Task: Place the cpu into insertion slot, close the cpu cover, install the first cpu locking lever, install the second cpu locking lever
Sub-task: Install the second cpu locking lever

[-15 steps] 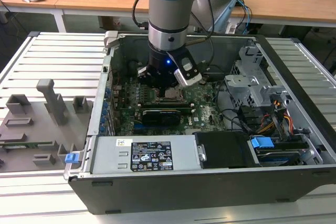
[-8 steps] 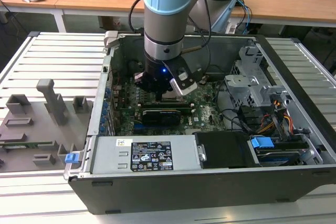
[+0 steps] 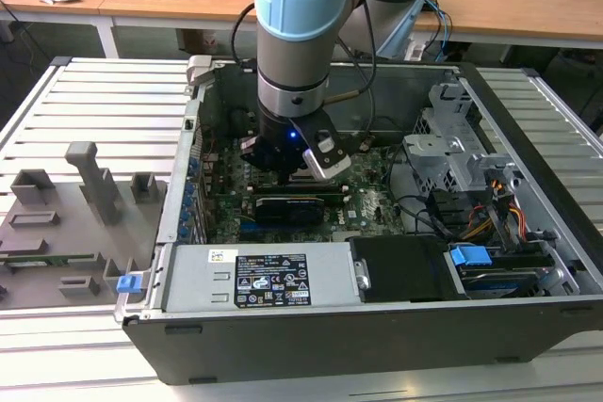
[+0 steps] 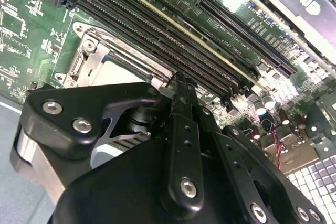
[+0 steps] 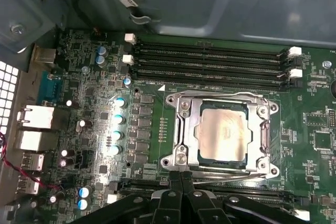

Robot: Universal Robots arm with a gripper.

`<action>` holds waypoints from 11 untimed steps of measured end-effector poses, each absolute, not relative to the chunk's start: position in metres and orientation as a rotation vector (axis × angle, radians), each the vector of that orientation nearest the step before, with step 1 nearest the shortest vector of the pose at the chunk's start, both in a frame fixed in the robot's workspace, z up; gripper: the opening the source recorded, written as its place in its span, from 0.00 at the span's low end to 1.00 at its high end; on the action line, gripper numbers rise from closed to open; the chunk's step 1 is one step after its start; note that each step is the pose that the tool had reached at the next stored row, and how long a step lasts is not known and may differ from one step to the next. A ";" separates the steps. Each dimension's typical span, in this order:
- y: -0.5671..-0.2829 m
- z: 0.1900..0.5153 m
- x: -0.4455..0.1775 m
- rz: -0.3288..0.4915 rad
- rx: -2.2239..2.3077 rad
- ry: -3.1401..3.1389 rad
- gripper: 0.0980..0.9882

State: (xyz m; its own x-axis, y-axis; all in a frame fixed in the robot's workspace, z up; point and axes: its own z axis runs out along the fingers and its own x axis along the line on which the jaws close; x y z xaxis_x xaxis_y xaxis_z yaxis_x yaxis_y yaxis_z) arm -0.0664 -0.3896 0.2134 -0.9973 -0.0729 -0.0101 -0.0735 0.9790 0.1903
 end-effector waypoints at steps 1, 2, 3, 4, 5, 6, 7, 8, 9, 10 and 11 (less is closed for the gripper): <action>-0.390 0.213 -0.066 0.309 -0.115 3.121 0.01; -0.391 0.213 -0.066 0.322 -0.115 3.119 0.01; -0.392 0.213 -0.067 0.334 -0.115 3.118 0.01; -0.393 0.213 -0.067 0.341 -0.115 3.117 0.01; -0.397 0.212 -0.068 0.350 -0.115 3.115 0.01; -0.398 0.212 -0.068 0.352 -0.115 3.115 0.01; -0.398 0.212 -0.068 0.355 -0.115 3.115 0.01; -0.398 0.211 -0.068 0.358 -0.115 3.114 0.01; -0.398 0.211 -0.068 0.360 -0.115 3.114 0.01; -0.398 0.210 -0.068 0.362 -0.115 3.114 0.01; -0.398 0.209 -0.068 0.364 -0.115 3.114 0.01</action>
State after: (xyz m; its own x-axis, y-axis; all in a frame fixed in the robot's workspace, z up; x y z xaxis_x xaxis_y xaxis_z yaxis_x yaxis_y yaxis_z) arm -0.0683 -0.3983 0.2091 -0.9973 -0.0724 -0.0132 -0.0735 0.9703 0.2305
